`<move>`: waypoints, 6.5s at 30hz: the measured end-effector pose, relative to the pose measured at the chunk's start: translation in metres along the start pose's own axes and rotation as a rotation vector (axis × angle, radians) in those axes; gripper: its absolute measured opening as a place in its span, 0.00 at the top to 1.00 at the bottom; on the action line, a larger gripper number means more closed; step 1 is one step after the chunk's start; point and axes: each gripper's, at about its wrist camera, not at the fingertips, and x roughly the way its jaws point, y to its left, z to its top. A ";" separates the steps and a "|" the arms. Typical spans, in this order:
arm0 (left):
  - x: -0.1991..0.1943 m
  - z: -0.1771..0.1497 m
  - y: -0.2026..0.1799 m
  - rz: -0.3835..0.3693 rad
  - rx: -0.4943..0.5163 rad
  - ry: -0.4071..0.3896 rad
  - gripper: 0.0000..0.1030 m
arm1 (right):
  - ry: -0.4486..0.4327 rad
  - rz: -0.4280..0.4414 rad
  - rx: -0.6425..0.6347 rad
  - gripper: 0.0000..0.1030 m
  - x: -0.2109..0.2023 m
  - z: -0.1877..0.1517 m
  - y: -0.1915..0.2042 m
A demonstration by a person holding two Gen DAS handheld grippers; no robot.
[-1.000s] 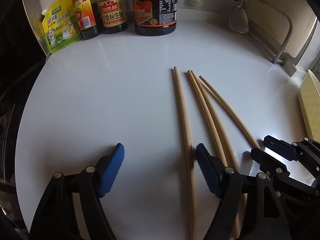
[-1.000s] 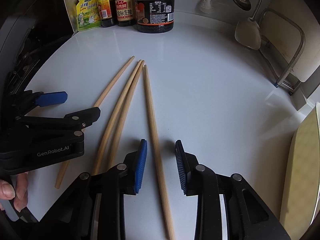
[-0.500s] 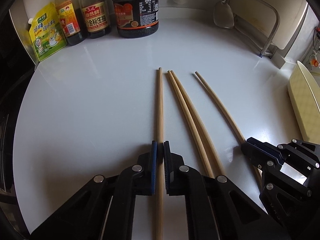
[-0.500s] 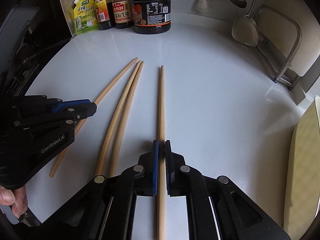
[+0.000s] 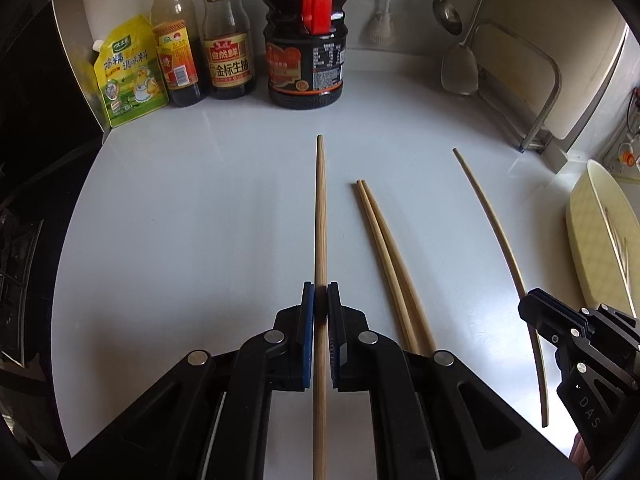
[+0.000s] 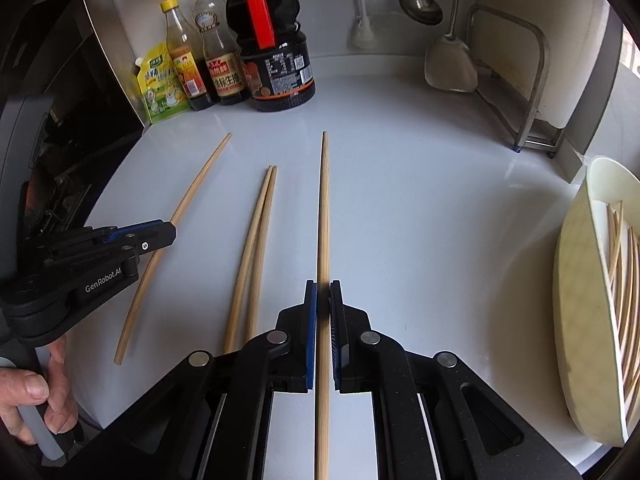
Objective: Organize utensils
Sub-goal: 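Lift and carry the held chopsticks with both tools over the basin, then lower the chopsticks into the basin and open both tools, then move both tools back toward the last two loose chopsticks, then position both open tools around the last two chopsticks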
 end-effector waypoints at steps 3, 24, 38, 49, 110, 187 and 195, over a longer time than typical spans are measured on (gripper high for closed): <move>-0.019 0.006 -0.006 -0.011 -0.003 -0.033 0.93 | -0.056 -0.004 0.011 0.94 -0.026 0.004 -0.004; -0.108 0.041 -0.173 -0.243 0.269 -0.191 0.93 | -0.254 -0.160 0.334 0.94 -0.160 -0.036 -0.165; -0.062 0.039 -0.343 -0.413 0.539 -0.103 0.93 | -0.231 -0.270 0.499 0.94 -0.165 -0.056 -0.257; -0.017 0.040 -0.371 -0.383 0.578 -0.035 0.93 | -0.153 -0.243 0.572 0.94 -0.130 -0.060 -0.288; -0.099 0.020 -0.154 -0.106 0.241 -0.173 0.15 | -0.105 -0.156 0.292 0.60 -0.143 -0.050 -0.109; 0.019 -0.029 -0.007 0.012 0.017 0.060 0.14 | 0.103 -0.093 -0.052 0.94 0.044 -0.038 0.005; 0.033 -0.026 -0.026 0.012 0.020 0.079 0.14 | 0.105 -0.093 -0.035 0.94 0.037 -0.041 -0.014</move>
